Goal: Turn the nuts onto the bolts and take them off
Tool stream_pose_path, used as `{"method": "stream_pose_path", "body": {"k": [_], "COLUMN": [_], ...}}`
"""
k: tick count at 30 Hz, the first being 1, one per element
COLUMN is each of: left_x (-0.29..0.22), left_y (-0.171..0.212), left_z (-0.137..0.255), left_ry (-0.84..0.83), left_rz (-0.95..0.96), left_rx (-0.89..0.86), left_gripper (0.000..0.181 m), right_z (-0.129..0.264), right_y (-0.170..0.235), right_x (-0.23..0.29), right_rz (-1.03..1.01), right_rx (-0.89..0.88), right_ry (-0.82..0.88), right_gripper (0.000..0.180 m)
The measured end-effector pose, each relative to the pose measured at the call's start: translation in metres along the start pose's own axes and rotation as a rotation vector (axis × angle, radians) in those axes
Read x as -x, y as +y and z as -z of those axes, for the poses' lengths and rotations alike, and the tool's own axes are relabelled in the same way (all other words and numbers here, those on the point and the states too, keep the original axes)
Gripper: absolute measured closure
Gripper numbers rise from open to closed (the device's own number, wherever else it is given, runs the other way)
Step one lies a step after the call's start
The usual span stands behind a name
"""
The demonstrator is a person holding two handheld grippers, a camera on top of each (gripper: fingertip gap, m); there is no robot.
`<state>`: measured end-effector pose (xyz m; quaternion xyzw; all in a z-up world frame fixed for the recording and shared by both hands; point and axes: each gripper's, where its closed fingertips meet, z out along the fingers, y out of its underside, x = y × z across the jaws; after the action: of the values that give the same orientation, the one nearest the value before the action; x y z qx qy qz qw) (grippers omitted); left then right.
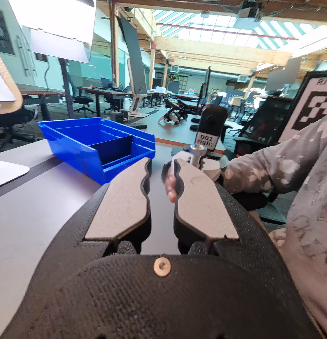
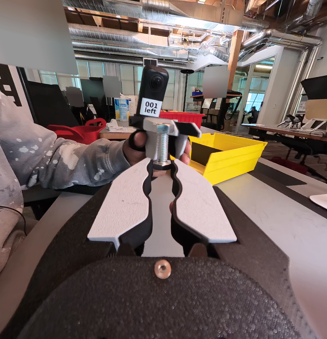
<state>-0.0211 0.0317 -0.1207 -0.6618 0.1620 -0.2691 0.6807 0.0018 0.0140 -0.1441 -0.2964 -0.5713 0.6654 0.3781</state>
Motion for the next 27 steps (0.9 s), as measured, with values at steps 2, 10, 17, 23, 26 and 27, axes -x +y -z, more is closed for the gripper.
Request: {"method": "stream_pose_path", "body": {"k": [2,10,17,23,26,27], "left_x": [-0.012,-0.018,-0.024,-0.019,0.001,-0.004], "left_y": [-0.003,0.001,-0.005,-0.003,0.001,-0.003], "left_z": [-0.002,-0.009,-0.006,-0.009,-0.002,-0.002], "left_ry": [0.067,0.076,0.117,0.08,-0.005,0.034], "left_rz": [0.017,0.016,0.031,0.049,0.041,0.068], "left_rx": [-0.015,0.017,-0.022,-0.005,0.008,-0.016], "left_gripper": [0.154,0.149,0.154,0.158,0.165,0.163], "right_z": [-0.001,0.002,0.002,0.003,0.004,0.004], "right_y": [0.004,-0.002,-0.005,-0.008,-0.016,-0.016], "right_x": [-0.001,-0.004,0.0,0.0,0.005,0.006], "right_rz": [-0.002,-0.022,-0.025,-0.031,-0.022,-0.018], "right_rx": [0.014,-0.025,-0.042,-0.064,-0.089,-0.087], "right_ry": [0.01,0.011,-0.01,-0.019,-0.045,-0.046], "right_gripper": [0.162,0.162,0.162,0.162,0.162,0.162]}}
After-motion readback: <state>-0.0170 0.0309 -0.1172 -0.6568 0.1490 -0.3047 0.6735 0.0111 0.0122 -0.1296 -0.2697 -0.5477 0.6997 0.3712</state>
